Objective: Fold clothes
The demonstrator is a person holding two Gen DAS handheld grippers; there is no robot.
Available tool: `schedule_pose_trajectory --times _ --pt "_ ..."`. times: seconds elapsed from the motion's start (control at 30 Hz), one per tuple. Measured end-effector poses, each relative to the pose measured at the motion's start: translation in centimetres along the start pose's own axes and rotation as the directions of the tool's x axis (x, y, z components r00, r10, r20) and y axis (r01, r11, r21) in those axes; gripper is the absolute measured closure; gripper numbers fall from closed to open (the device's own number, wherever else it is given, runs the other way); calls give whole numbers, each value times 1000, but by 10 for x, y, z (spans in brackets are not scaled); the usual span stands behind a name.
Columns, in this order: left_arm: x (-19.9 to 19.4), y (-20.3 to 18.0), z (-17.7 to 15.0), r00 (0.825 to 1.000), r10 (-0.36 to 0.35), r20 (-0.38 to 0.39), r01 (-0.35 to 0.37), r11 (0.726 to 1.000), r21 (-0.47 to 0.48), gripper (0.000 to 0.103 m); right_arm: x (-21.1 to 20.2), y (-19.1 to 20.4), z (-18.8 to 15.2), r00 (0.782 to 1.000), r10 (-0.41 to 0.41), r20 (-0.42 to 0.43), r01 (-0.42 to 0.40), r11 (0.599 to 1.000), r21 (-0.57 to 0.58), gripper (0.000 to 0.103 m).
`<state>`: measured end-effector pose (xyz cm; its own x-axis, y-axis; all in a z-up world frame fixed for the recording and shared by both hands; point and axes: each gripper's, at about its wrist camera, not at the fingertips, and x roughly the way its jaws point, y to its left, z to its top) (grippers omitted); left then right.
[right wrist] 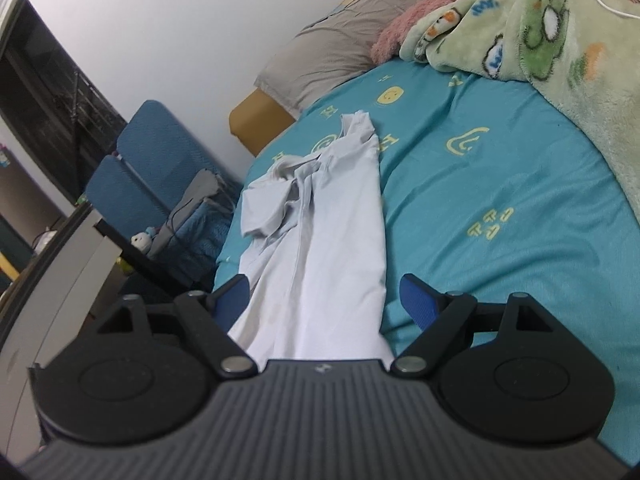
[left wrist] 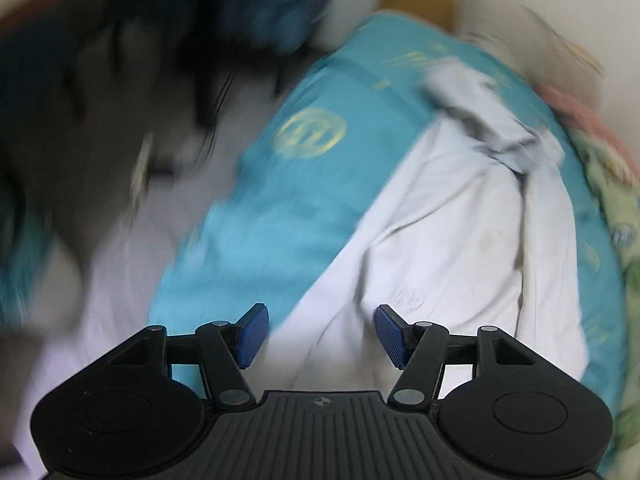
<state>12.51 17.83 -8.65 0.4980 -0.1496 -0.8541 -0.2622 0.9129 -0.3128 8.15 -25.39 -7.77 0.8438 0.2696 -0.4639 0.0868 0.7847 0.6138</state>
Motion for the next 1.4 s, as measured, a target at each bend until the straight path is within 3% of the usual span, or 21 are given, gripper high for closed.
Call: schedule_pose_trajectory --times 0.07,0.23,0.43,0.53,0.57,0.6,0.73,0.87,0.97,1.07,1.17,1.4 --pt "-5 11 -3 998 -59 -9 59 997 -52 41 -5 2 -3 1000 0 -5 -1 1000 -6 19" --pt "-13 -26 -18 996 -79 29 74 986 147 42 -12 4 -9 999 -37 0 37 999 -38 19" --pt "1 -43 -37 997 63 36 -71 963 259 54 -13 -3 -10 998 -63 -9 63 998 -19 19" --pt "-1 -43 -40 997 64 46 -74 958 278 79 -11 -2 -11 998 -68 -13 68 997 -26 19" --pt "-2 -43 -40 998 51 48 -62 958 279 95 -10 -2 -11 997 -70 -15 69 997 -29 19" --pt "-4 -42 -40 998 37 50 -50 958 282 100 -10 -1 -11 998 -69 -17 68 997 -33 19" --pt "-20 -41 -38 999 1 40 -12 957 288 103 -9 1 -12 998 -60 -24 59 997 -41 19" --pt "-31 -27 -31 999 38 -3 -36 972 233 103 -8 3 -11 999 -47 -22 46 998 -45 19" --pt "-37 -17 -27 999 33 -30 -26 979 203 99 -5 7 -10 999 -42 -21 40 998 -57 19" --pt "-49 -22 -29 1000 24 13 -26 972 235 82 -4 13 -12 999 -43 -17 41 995 -91 19" --pt "-61 -43 -36 996 17 93 -47 945 325 54 -6 18 -13 999 -43 -7 42 992 -118 19" --pt "-72 -111 -55 967 -98 234 -22 887 462 23 -15 27 -10 996 -56 63 67 979 -191 19"
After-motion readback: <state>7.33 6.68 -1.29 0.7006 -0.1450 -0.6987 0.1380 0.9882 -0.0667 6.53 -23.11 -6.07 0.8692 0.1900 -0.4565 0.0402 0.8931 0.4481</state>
